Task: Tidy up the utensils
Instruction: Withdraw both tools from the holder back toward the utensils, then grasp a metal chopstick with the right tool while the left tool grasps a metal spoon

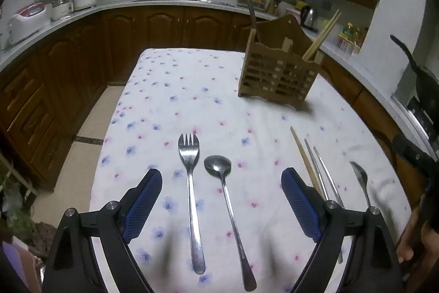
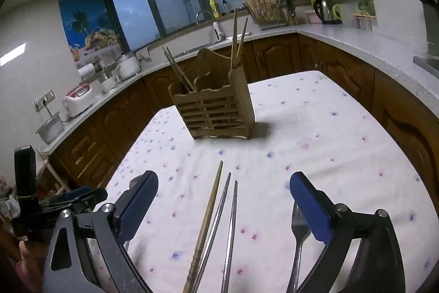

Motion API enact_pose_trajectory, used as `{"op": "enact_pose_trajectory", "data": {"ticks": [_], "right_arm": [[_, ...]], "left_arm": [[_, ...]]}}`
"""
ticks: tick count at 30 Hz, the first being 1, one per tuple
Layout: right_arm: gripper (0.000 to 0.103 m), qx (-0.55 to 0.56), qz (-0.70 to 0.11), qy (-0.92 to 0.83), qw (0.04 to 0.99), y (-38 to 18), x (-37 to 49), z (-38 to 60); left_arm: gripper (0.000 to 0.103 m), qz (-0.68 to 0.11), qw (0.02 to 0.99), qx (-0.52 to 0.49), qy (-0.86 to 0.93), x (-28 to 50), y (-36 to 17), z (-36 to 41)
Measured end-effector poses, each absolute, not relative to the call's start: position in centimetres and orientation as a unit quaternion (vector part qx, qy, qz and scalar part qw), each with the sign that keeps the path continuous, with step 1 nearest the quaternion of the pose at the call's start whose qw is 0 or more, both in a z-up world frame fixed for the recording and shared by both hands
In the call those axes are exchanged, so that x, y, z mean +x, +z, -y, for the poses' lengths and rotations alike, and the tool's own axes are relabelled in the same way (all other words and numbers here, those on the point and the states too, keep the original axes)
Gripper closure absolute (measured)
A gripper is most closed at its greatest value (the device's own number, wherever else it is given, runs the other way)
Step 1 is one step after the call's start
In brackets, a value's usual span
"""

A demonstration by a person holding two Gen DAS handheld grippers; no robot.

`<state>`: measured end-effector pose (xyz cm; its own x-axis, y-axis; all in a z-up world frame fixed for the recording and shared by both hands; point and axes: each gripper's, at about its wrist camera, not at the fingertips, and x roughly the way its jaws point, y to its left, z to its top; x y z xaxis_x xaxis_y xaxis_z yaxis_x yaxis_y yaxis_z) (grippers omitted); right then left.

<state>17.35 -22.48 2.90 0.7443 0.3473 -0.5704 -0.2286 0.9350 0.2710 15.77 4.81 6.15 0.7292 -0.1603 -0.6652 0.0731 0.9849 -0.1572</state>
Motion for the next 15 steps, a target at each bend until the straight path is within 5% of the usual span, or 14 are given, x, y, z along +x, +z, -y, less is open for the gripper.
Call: {"op": "enact_pose_trajectory", "data": {"ticks": [9, 15], "right_arm": [[0.053, 0.075, -0.378, 0.152, 0.910, 0.4, 18.9, 21.5], [0.057, 0.066, -0.408, 0.156, 0.897, -1.3, 19.9, 20.8]], "left_arm": [[0.032, -0.401, 0.913, -0.032, -0.063, 17.7, 4.7, -3.7], [0.042, -0.431, 0.900, -0.017, -0.064, 20.0, 3.3, -2.6]]}}
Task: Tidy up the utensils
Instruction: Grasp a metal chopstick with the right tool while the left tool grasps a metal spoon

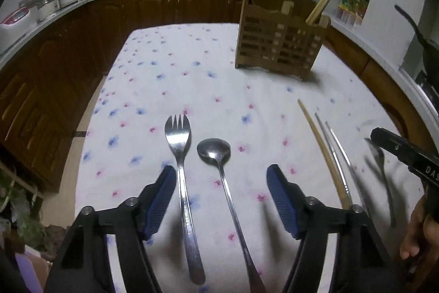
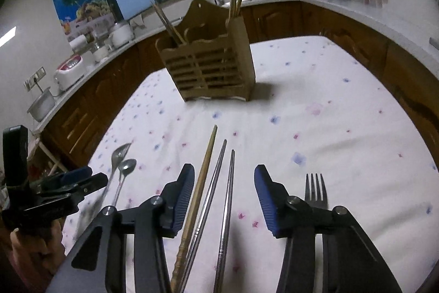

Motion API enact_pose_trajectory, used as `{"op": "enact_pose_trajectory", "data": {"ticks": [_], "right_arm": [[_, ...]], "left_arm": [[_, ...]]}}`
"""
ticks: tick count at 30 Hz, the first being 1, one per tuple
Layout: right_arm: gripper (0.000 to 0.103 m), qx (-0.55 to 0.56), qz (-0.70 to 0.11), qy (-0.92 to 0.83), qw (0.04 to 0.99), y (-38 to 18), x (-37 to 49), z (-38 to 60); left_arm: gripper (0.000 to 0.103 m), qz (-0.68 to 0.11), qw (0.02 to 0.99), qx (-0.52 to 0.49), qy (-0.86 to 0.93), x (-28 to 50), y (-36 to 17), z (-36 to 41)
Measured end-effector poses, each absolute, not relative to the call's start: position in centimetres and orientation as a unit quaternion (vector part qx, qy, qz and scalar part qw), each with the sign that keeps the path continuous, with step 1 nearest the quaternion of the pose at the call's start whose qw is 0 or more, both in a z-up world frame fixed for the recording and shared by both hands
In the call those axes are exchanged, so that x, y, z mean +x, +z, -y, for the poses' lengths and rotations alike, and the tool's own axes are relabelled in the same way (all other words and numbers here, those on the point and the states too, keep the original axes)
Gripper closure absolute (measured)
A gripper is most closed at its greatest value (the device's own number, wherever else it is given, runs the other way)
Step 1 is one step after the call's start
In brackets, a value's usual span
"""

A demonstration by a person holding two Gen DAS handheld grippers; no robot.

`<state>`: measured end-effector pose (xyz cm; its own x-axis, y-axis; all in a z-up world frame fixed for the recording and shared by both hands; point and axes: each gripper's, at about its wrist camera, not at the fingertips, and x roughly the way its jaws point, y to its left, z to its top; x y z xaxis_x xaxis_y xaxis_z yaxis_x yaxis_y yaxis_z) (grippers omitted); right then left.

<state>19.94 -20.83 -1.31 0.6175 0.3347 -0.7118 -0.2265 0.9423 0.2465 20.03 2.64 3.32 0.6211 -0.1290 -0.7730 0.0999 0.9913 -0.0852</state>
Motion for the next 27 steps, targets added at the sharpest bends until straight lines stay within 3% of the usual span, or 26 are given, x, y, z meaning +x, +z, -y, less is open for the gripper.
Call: {"op": "enact_pose_trajectory", "data": {"ticks": [11, 14, 22, 27], "right_arm": [[0.073, 0.043, -0.444, 0.154, 0.882, -3.4, 22.2, 20.1], [0.078, 0.033, -0.454, 0.156, 0.876, -4.1, 23.0, 19.7], [0.085, -0.013, -0.477, 0.148, 0.866, -5.8, 25.2, 18.1], [0.088, -0.054, -0.476, 0.143, 0.866, -5.8, 25.6, 16.9]], "left_arm": [[0.056, -0.466, 0.882, -0.014, -0.073, 22.8, 0.8, -1.7], [0.064, -0.474, 0.877, -0.016, -0.077, 23.3, 0.2, -1.5], [0.070, -0.471, 0.878, -0.018, -0.079, 24.2, -0.2, -1.3], [0.091, -0.469, 0.879, -0.016, -0.079, 24.5, -0.3, -1.1]]}}
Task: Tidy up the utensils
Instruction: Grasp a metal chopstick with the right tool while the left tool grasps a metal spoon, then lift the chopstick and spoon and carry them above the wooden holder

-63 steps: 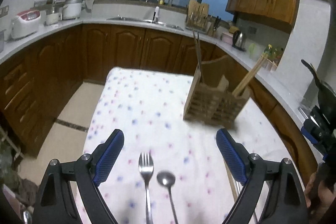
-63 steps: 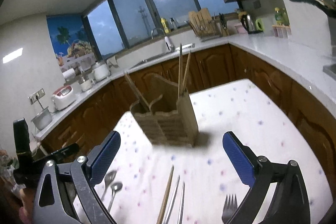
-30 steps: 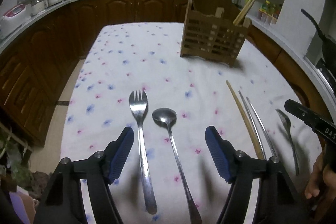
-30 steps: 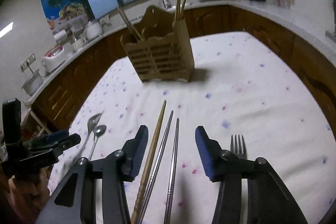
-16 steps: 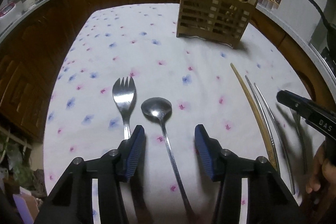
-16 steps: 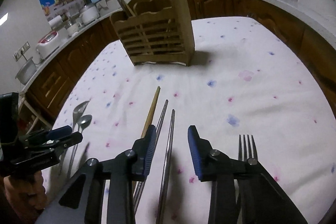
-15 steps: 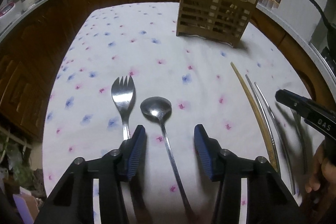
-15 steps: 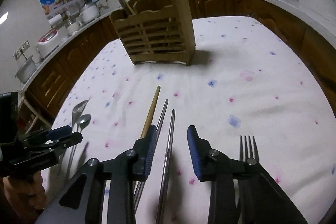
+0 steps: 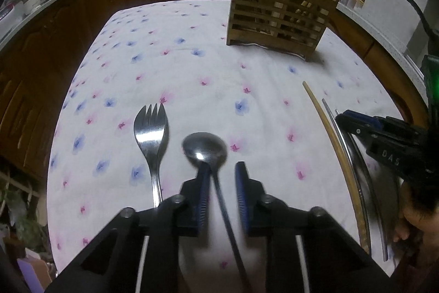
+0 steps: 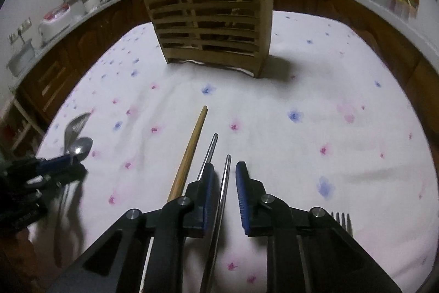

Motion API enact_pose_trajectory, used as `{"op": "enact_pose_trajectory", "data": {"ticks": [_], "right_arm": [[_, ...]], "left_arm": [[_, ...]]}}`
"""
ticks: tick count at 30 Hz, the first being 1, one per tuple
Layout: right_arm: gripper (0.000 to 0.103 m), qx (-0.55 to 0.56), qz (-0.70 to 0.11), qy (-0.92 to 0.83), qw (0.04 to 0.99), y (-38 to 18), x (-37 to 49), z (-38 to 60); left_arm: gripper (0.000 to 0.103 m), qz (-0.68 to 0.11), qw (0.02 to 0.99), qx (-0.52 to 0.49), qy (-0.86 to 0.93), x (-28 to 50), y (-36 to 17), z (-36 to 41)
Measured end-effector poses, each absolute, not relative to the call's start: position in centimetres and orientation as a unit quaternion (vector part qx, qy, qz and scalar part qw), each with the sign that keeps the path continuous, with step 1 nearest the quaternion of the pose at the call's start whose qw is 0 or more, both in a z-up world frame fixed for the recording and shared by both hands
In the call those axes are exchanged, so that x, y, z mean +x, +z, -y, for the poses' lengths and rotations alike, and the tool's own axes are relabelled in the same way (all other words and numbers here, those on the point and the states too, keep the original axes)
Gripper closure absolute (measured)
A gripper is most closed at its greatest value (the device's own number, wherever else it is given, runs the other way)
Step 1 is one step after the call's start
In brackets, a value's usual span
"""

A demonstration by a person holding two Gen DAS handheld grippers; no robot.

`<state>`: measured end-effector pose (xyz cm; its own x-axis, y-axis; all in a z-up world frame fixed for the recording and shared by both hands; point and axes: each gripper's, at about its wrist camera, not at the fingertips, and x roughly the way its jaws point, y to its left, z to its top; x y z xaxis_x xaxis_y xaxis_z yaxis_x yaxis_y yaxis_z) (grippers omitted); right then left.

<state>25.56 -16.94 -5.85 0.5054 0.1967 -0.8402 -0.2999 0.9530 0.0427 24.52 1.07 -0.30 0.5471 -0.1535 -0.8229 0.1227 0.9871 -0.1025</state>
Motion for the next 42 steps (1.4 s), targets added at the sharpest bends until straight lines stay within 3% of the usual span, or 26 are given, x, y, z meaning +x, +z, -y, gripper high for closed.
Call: {"op": "enact_pose_trajectory", "data": {"ticks": [2, 3, 6, 12, 22, 33, 42], "right_arm": [[0.090, -0.071, -0.472, 0.141, 0.868, -5.9, 25.3, 16.6], [0.096, -0.078, -0.469, 0.140, 0.868, -5.9, 25.2, 16.5], [0.098, -0.078, -0.470, 0.142, 0.868, -5.7, 25.3, 16.3], [0.099, -0.003, -0.470, 0.165, 0.867, -4.6, 25.3, 17.9], [0.099, 0.052, -0.406, 0.182, 0.894, 1.4, 23.0, 19.8], [0.099, 0.079, -0.298, 0.180, 0.934, 9.1, 19.6, 22.1], [0.099, 0.090, -0.262, 0.171, 0.945, 11.2, 19.1, 23.0]], "left_arm": [[0.097, -0.468, 0.880, -0.021, -0.078, 24.6, -0.4, -1.2], [0.097, -0.468, 0.880, -0.025, -0.079, 24.6, -0.4, -1.3], [0.099, -0.467, 0.880, -0.032, -0.080, 24.7, -0.4, -1.5], [0.100, -0.458, 0.884, -0.038, -0.085, 24.1, 0.5, -1.7], [0.100, -0.411, 0.904, -0.047, -0.108, 20.9, 4.6, -2.0], [0.102, -0.339, 0.930, -0.064, -0.129, 16.0, 10.0, -3.6], [0.102, -0.310, 0.939, -0.061, -0.134, 14.6, 12.1, -4.0]]}}
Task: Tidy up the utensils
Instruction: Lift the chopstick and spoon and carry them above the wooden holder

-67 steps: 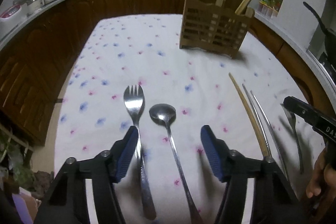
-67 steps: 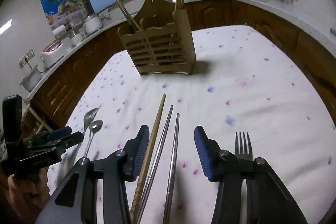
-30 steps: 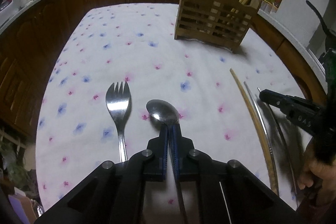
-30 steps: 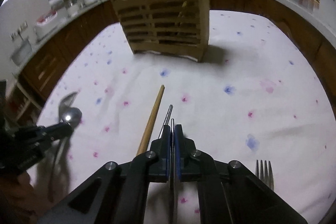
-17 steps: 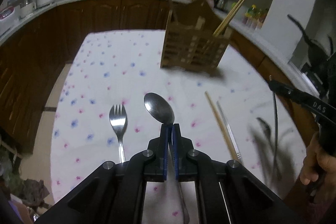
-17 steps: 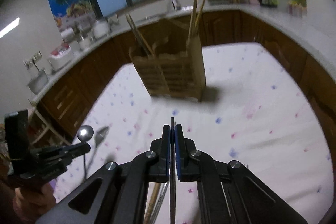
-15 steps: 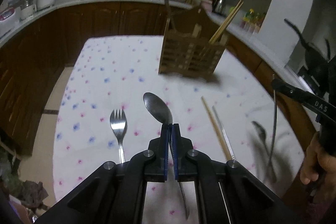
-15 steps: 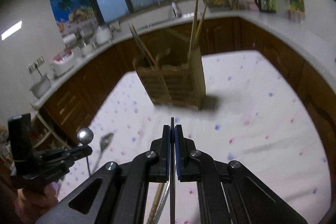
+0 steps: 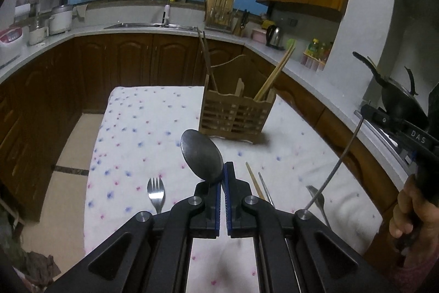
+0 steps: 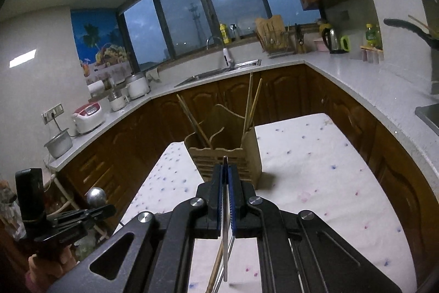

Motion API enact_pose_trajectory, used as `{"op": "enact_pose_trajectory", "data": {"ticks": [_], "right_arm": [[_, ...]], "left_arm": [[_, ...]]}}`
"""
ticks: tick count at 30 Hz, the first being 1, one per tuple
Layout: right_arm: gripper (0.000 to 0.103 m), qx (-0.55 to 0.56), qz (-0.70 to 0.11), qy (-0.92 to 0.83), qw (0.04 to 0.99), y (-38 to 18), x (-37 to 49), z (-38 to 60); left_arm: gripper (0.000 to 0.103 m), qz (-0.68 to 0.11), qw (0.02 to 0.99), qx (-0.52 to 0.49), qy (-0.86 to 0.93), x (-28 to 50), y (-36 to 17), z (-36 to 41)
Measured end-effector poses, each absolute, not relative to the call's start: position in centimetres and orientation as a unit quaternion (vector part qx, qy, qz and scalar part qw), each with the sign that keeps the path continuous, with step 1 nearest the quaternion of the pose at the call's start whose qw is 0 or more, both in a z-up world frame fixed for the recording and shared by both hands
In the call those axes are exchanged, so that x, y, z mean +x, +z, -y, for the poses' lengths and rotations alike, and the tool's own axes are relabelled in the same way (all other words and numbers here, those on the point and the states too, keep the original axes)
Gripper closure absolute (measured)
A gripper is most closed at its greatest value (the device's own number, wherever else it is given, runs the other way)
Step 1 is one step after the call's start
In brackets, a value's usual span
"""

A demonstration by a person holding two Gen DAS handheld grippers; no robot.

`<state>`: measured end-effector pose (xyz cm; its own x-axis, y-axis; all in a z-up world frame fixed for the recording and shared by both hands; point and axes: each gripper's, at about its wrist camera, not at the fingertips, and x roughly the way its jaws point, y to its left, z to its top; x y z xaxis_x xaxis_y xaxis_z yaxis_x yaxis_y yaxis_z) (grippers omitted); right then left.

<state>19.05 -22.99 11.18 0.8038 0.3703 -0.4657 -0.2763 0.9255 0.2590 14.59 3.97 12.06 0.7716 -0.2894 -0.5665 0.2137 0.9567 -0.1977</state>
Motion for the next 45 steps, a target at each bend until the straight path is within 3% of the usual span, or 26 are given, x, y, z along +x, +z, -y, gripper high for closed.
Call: {"op": "enact_pose_trajectory", "data": {"ticks": [25, 37, 45], "right_arm": [[0.099, 0.114, -0.208, 0.166, 0.957, 14.0, 23.8, 23.4], [0.099, 0.126, -0.142, 0.152, 0.970, 18.0, 29.5, 22.9], [0.099, 0.126, -0.117, 0.132, 0.976, 18.4, 33.0, 22.3]], "left_arm": [[0.102, -0.256, 0.956, -0.059, -0.132, 19.6, 15.0, -3.4], [0.102, -0.197, 0.972, -0.051, -0.118, 26.5, 17.3, -3.0], [0.102, -0.194, 0.974, -0.055, -0.104, 32.1, 15.6, -1.9]]}}
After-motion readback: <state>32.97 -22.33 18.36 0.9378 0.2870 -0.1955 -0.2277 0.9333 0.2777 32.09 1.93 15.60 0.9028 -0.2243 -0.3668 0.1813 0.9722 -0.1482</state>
